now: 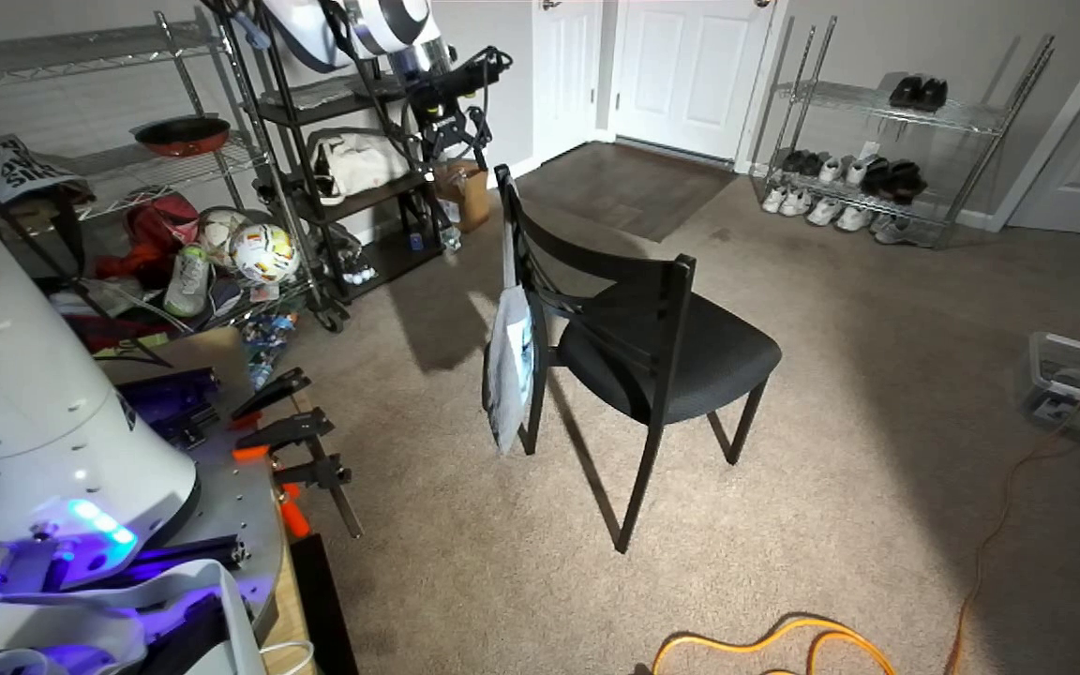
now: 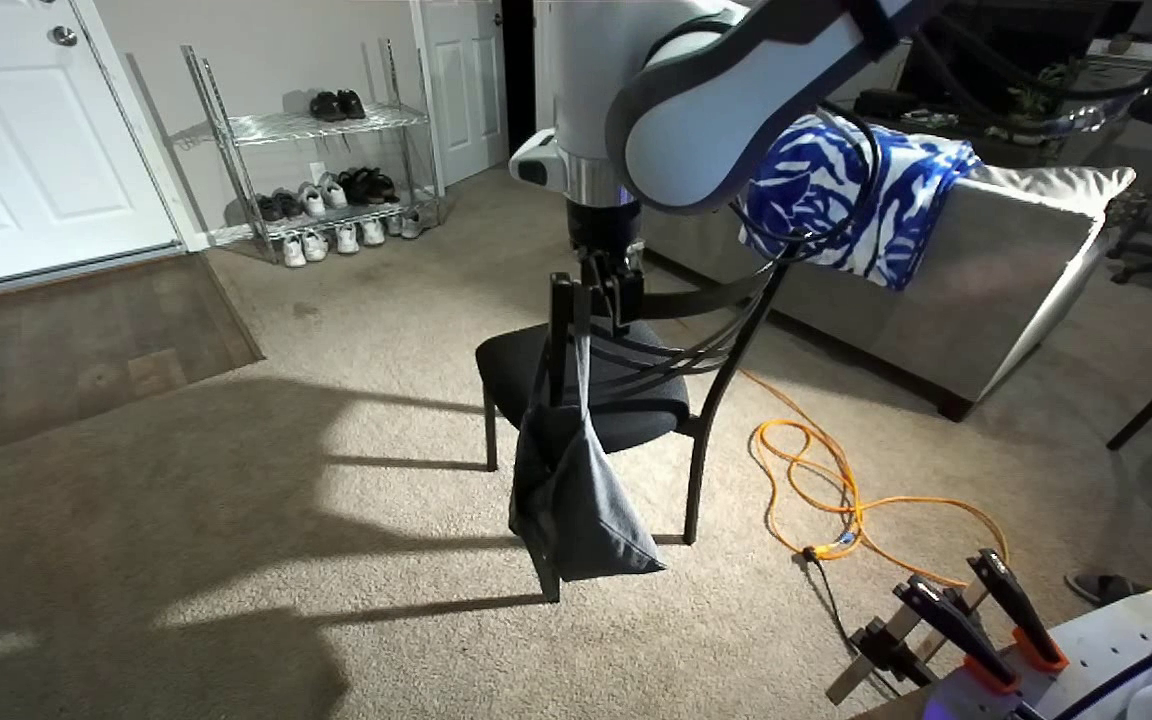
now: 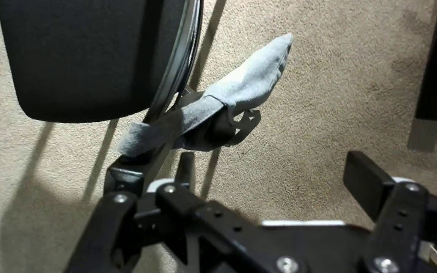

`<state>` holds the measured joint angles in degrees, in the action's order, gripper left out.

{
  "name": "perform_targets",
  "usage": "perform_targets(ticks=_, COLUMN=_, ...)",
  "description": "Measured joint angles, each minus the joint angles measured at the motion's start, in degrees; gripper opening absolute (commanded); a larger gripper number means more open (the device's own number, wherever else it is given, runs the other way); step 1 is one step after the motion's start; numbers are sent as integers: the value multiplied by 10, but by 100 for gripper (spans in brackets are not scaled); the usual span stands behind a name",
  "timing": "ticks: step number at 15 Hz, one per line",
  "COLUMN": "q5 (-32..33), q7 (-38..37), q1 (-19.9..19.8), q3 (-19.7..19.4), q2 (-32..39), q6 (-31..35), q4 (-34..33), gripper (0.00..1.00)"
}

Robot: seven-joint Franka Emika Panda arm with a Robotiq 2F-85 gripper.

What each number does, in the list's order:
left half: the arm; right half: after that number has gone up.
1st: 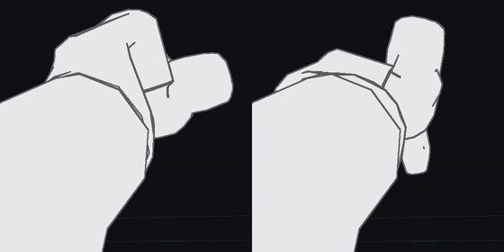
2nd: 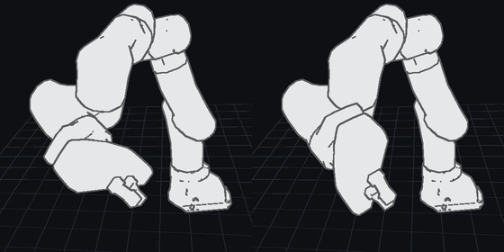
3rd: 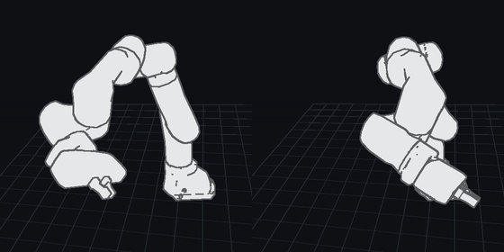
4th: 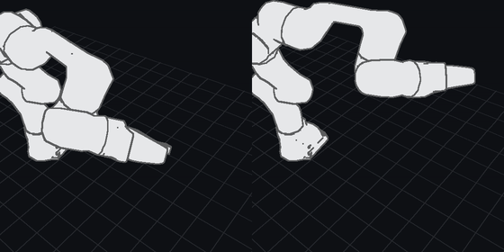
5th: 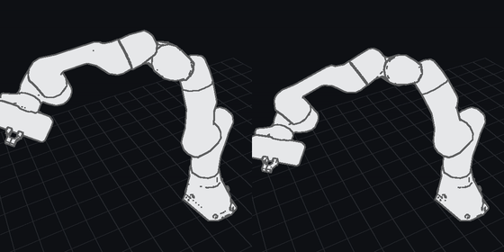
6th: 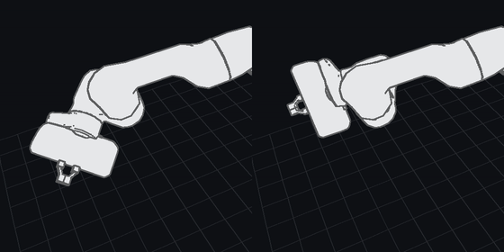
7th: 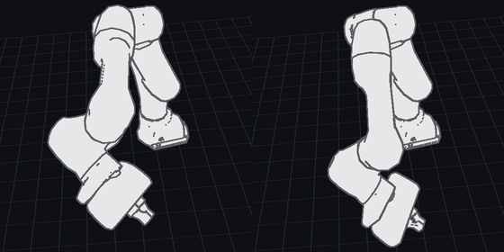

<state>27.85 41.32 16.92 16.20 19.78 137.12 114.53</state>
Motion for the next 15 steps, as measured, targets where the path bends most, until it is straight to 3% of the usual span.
perform_targets(ticks=10, q5=224, q7=-3, q1=32, q3=-20, q2=13, q6=-2, q4=-3, gripper=100)
perform_targets(ticks=15, q5=303, q7=-9, q1=39, q3=-19, q2=17, q6=-2, q4=0, gripper=100)
